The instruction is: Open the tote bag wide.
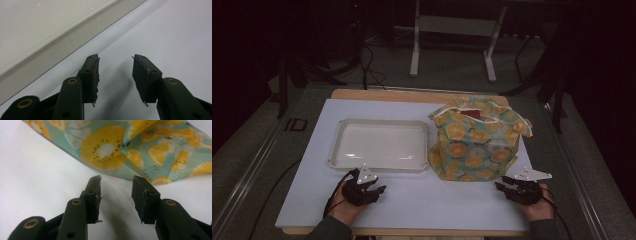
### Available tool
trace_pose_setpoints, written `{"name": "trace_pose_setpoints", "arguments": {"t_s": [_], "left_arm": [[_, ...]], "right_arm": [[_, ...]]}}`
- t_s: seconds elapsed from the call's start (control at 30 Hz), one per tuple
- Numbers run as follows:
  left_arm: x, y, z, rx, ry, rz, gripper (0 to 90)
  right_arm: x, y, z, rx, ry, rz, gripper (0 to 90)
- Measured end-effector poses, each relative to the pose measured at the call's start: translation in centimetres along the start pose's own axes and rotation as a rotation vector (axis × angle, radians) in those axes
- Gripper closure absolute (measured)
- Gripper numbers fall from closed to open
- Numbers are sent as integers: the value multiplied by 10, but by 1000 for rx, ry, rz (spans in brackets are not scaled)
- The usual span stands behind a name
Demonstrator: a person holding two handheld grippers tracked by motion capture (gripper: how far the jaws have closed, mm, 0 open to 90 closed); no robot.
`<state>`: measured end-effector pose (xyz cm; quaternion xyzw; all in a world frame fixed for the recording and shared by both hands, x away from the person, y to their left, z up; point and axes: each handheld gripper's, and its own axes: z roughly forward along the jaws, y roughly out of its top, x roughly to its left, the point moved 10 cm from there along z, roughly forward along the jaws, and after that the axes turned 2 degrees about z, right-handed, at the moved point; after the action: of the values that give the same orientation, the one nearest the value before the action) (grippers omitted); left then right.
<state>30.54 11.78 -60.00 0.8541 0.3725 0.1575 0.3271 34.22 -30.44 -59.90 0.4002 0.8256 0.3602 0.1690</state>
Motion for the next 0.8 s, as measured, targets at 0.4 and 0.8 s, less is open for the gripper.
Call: {"name": "trace_pose_setpoints", "arguments": {"t_s": [0.4, 0.8], "left_arm": [[-10, 3, 2, -6, -31, 44, 576], [-28, 22, -6, -39, -67, 99, 580]], "right_arm": [[1, -1, 0, 29, 35, 7, 586], [-5, 16, -16, -15, 27, 26, 557]]}}
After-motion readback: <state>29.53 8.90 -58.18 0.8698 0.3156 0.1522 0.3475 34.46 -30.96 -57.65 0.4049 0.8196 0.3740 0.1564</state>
